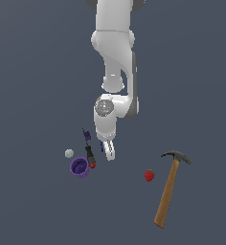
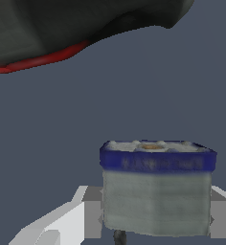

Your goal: Pick up a designated object from a clutter of objects.

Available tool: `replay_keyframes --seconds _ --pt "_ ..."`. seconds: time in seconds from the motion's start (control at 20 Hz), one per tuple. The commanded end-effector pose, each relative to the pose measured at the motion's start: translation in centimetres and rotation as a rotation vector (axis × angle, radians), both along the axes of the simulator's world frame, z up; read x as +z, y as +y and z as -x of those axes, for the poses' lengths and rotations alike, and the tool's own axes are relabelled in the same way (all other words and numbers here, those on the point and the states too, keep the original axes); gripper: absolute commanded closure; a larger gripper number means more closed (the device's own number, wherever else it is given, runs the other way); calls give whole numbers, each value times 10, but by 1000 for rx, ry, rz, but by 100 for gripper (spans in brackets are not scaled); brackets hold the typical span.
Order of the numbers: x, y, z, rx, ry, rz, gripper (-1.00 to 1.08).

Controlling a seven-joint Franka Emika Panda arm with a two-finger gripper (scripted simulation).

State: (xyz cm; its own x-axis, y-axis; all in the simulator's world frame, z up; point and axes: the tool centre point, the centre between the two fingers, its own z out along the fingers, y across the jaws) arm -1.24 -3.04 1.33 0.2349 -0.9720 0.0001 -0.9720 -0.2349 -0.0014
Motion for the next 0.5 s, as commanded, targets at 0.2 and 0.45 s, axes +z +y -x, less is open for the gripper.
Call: replay_keyframes --seconds 0.2,0.45 --pt "3 2 1 0 0 0 108" --pt "18 10 3 0 0 0 108"
